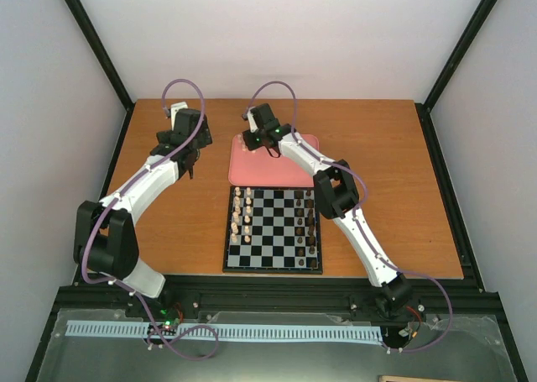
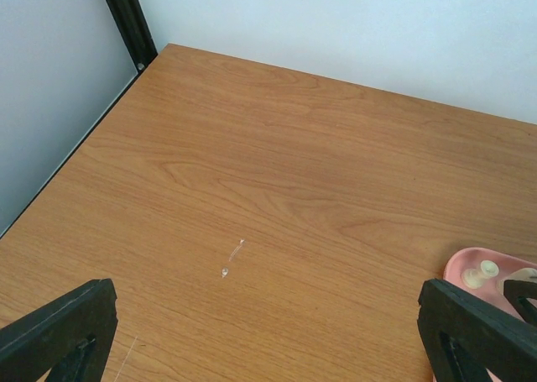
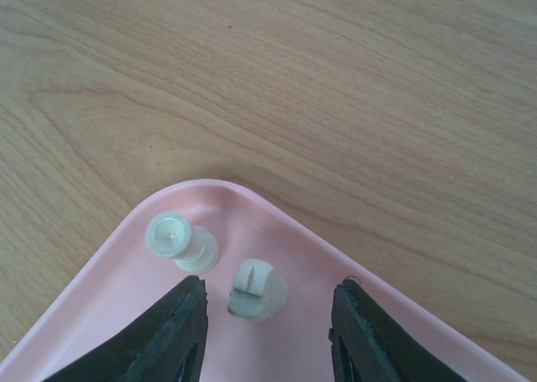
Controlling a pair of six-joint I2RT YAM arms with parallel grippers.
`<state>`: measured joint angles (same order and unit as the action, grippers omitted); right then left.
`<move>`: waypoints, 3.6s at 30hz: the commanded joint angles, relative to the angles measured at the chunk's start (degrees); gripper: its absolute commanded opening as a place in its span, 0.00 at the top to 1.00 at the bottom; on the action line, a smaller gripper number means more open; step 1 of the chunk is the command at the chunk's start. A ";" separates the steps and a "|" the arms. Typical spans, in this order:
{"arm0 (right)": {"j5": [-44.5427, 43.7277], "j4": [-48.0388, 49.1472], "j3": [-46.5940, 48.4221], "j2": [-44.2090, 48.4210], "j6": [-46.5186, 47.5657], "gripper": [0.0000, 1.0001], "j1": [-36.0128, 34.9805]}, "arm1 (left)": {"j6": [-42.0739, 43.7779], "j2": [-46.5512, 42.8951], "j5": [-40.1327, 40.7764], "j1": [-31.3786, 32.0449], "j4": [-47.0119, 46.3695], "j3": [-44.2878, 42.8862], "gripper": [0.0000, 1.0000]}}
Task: Set up the chess pieces on the board
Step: Pick up the chess piece from the storage box, then place the chess piece on the chessboard.
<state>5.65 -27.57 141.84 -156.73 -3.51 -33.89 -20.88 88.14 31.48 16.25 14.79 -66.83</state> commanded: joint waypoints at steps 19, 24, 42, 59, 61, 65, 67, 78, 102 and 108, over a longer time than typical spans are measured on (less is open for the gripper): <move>2.46 3.19 2.06 -0.16 0.29 0.97 1.28 | 0.74 2.02 1.00 0.80 -0.64 -2.07 0.00; 3.77 6.07 -1.78 5.02 1.39 0.97 1.21 | 0.61 1.86 0.95 0.81 -0.63 -2.04 0.00; 1.54 19.46 -47.98 46.09 1.94 0.97 -4.37 | 0.97 2.48 0.87 0.80 -0.65 -2.30 0.00; -18.40 16.14 -78.47 68.49 -5.19 0.97 -34.37 | 0.83 0.68 -0.07 0.80 -0.35 -1.55 0.00; -18.75 17.15 -80.94 68.53 -6.85 0.97 -36.50 | 0.78 0.60 -0.07 0.80 -0.37 -1.47 0.00; -18.63 20.47 -85.04 66.54 -9.81 0.97 -38.73 | 0.70 0.43 -0.11 0.80 -0.29 -1.42 0.00; -17.99 23.28 -86.93 65.61 -11.21 0.97 -39.05 | 0.69 0.45 0.07 0.80 -0.36 -1.38 0.00; -14.93 28.00 -88.75 61.96 -13.16 0.97 -39.59 | 0.98 1.50 0.55 0.80 -0.37 -1.81 0.00; -21.02 30.71 -89.33 55.85 -13.81 0.97 -42.60 | 0.92 1.59 0.92 0.80 -0.46 -1.73 0.00; -21.49 30.58 -89.19 55.86 -13.89 0.97 -42.55 | 0.96 1.79 1.01 0.80 -0.46 -1.83 0.00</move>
<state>-13.58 1.23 52.97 -100.18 -16.43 -75.94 -20.75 89.93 31.70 16.62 14.83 -66.89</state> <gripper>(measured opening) 0.077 0.997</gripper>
